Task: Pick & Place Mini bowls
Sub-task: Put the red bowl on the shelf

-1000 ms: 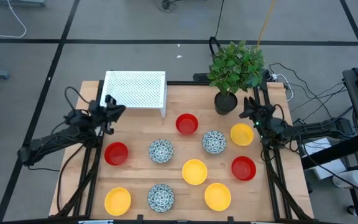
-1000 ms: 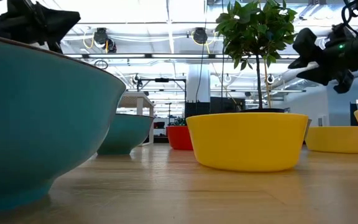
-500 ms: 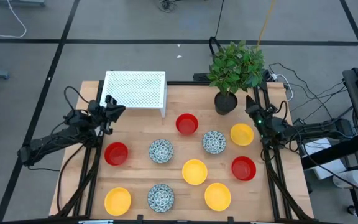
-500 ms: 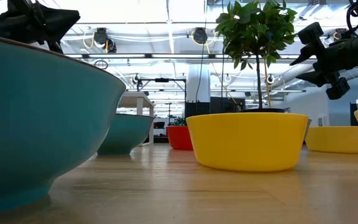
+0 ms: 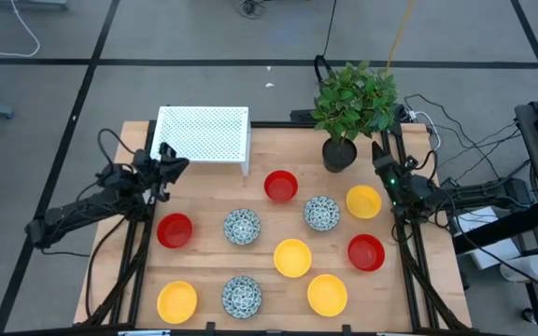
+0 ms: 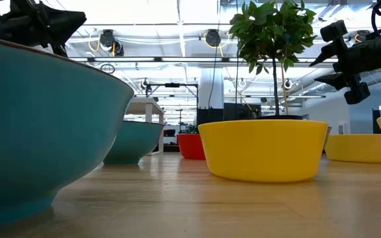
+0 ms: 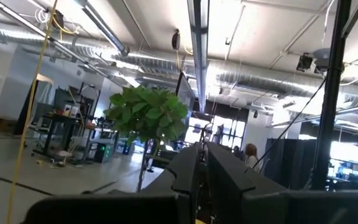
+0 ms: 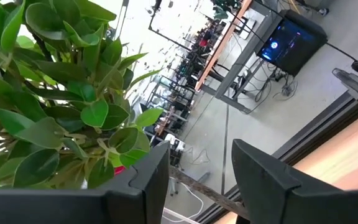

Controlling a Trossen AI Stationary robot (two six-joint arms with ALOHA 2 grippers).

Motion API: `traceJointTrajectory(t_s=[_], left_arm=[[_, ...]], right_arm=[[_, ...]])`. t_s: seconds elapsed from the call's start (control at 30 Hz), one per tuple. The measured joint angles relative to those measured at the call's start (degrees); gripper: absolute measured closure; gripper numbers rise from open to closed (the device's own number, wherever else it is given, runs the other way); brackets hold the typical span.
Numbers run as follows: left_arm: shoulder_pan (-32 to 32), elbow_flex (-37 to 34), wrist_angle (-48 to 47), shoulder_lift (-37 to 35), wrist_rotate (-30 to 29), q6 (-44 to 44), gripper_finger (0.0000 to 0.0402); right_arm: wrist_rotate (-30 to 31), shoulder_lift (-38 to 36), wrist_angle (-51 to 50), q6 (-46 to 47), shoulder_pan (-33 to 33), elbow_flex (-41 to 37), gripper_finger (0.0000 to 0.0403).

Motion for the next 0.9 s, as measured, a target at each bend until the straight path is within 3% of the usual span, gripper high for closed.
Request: traceJointTrajectory(t_s=[0.2,0.3,0.53,0.77,0.9], left_arm=[[0.0,7.36,-4.68,5.38,0.47,4.32,0.0366],[0.0,13.08,-13.4,9.36,1.77,7.02,0.0366],[0.0,25.93,-38.06,19.74,2.63,6.91,0.0366],[-0.8,34.55,-53.29,28.53,12.67,1.95,0.0366],[-3.61,35.73,-57.67,32.53,16.52,-2.55,0.0365]], right_arm=[[-0.03,0.0,3.6,-6.11,0.0,-0.01,0.0243],[-0.95,-0.01,7.88,-12.46,-0.03,-0.01,0.0243],[-12.47,0.0,17.79,-28.48,-0.02,0.01,0.0243],[-13.69,0.02,15.98,-35.46,0.13,2.33,0.0243],[-15.01,-0.02,14.23,-40.24,0.15,4.84,0.0243]])
